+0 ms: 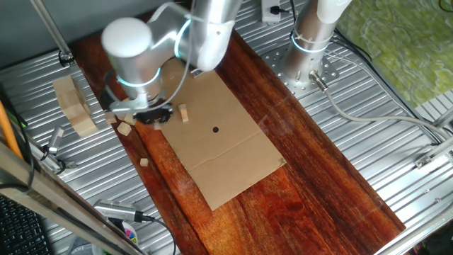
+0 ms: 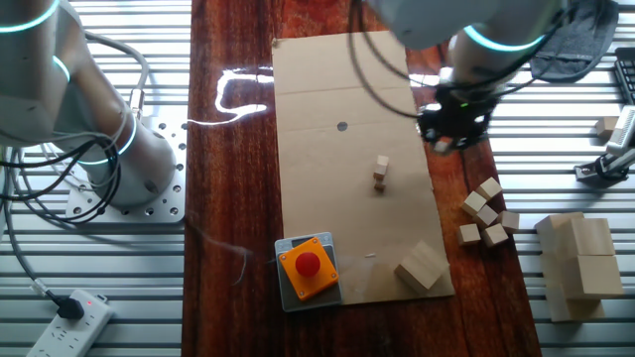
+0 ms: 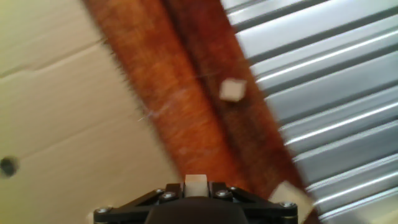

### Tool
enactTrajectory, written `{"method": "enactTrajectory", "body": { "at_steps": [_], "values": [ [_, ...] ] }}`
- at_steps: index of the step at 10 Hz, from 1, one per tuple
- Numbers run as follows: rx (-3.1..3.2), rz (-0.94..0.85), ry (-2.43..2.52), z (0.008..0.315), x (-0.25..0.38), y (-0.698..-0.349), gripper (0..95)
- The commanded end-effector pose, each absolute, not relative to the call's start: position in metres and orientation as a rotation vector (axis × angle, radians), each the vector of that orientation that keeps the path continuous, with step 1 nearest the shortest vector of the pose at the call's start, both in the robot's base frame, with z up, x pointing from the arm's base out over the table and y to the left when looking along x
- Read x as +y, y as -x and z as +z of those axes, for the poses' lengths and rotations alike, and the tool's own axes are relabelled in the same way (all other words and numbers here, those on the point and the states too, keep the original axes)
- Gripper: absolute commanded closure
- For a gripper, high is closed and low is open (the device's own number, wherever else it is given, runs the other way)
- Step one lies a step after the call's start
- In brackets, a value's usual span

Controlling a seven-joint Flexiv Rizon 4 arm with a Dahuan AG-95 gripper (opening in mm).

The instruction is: Stack the blocks into a pyramid shape

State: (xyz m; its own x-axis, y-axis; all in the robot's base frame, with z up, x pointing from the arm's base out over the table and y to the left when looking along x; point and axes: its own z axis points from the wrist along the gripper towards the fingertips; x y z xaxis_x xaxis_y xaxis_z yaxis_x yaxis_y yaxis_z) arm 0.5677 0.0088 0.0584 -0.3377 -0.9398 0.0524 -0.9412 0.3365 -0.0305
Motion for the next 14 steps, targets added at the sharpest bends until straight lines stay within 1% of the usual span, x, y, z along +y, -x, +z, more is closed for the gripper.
{"method": "enactTrajectory", "body": {
  "at_steps": [1, 6, 14],
  "values": [
    [-2.561, 0.071, -1.787, 0.06, 0.007, -0.551, 95.0],
    [-2.557, 0.085, -1.801, 0.06, 0.006, -0.525, 95.0],
    [-2.551, 0.116, -1.809, 0.056, 0.005, -0.501, 95.0]
  ]
}}
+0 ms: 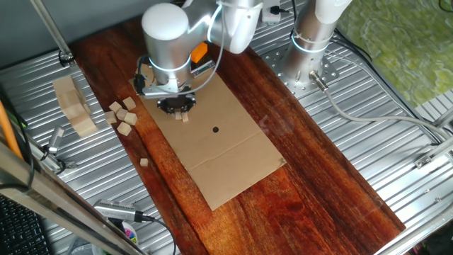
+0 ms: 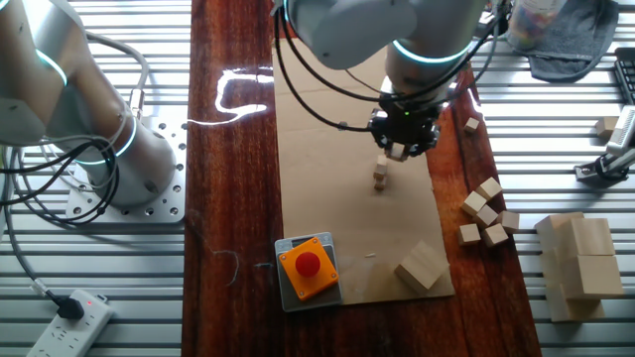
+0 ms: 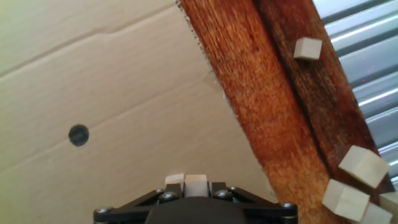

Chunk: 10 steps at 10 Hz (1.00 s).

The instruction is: Stack the blocks into a pyramid shape

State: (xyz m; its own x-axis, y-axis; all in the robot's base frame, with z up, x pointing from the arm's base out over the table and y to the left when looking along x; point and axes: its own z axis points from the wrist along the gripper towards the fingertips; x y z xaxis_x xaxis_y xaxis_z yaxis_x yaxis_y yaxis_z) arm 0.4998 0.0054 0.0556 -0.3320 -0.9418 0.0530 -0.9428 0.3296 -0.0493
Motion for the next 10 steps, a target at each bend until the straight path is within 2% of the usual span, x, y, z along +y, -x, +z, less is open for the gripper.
{"method": "enactTrajectory", "body": {
  "at_steps": [1, 10],
  "values": [
    [-2.553, 0.119, -1.806, 0.054, 0.005, -0.497, 95.0],
    [-2.53, 0.153, -1.857, 0.047, 0.004, -0.484, 95.0]
  ]
}}
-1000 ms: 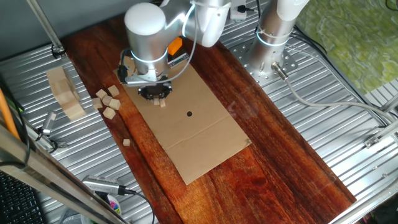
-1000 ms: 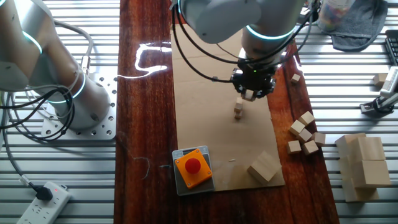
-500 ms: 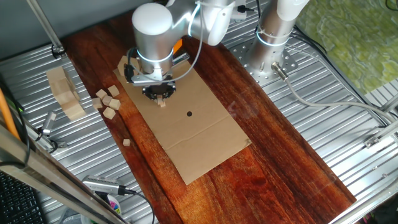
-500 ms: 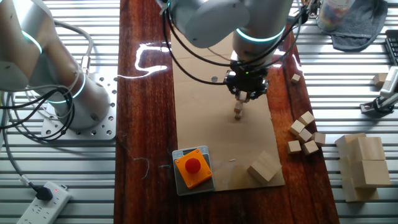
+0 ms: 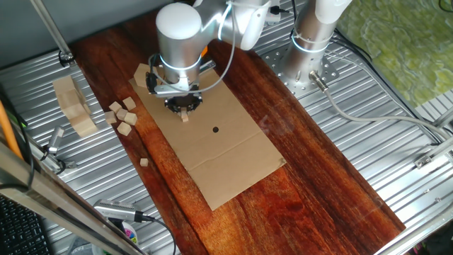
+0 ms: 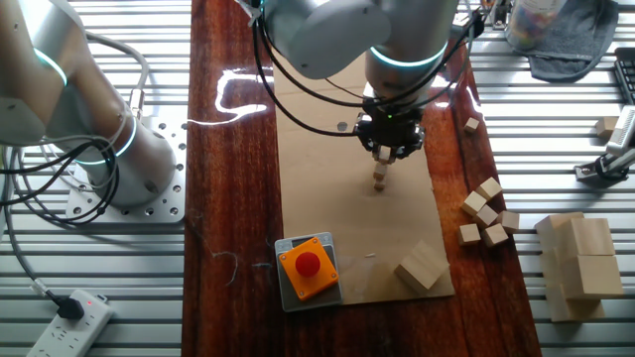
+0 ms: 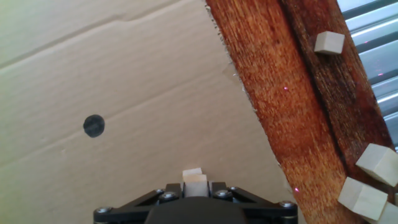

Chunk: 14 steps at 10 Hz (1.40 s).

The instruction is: Stack the blocks into a pyramid shape

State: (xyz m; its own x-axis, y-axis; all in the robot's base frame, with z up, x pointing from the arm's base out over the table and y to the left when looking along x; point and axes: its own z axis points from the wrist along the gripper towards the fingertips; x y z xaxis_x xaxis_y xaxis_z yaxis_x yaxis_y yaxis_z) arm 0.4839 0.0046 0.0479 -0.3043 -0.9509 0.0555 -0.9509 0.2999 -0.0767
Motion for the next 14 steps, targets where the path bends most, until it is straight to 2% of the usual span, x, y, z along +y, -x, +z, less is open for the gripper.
{"method": "enactTrajectory", "body": {
  "at_steps": [1, 14],
  "values": [
    [2.526, -0.159, 1.861, 0.0468, 0.004, -0.4835, 95.0],
    [2.48, -0.229, 1.94, 0.0451, 0.0018, -0.4835, 95.0]
  ]
}}
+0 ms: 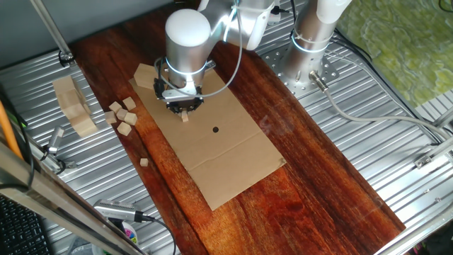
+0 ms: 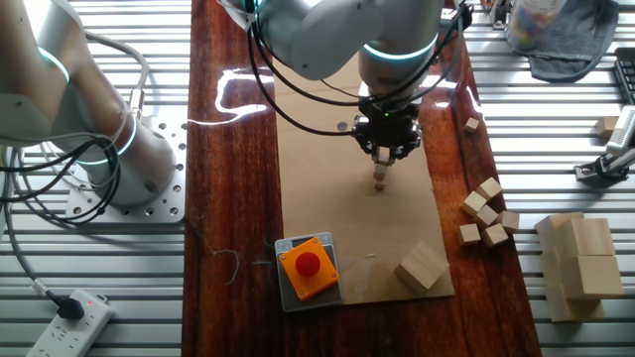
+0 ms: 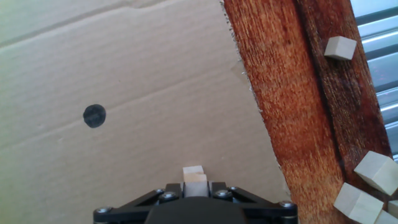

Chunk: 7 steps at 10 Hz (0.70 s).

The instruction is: Stack the blocks into a pyramid shape

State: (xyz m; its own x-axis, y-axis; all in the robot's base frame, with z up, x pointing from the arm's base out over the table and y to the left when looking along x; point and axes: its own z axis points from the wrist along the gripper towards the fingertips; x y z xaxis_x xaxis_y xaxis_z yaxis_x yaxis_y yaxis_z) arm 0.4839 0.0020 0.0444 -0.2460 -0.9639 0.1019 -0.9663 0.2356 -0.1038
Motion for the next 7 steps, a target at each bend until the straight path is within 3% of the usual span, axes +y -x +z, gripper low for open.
{"method": "enactTrajectory", "body": {
  "at_steps": [1, 7],
  "values": [
    [-2.453, 0.228, -1.923, 0.0453, 0.0012, -0.4831, 95.0],
    [-2.449, 0.226, -1.939, 0.045, -0.0006, -0.4824, 95.0]
  ]
}}
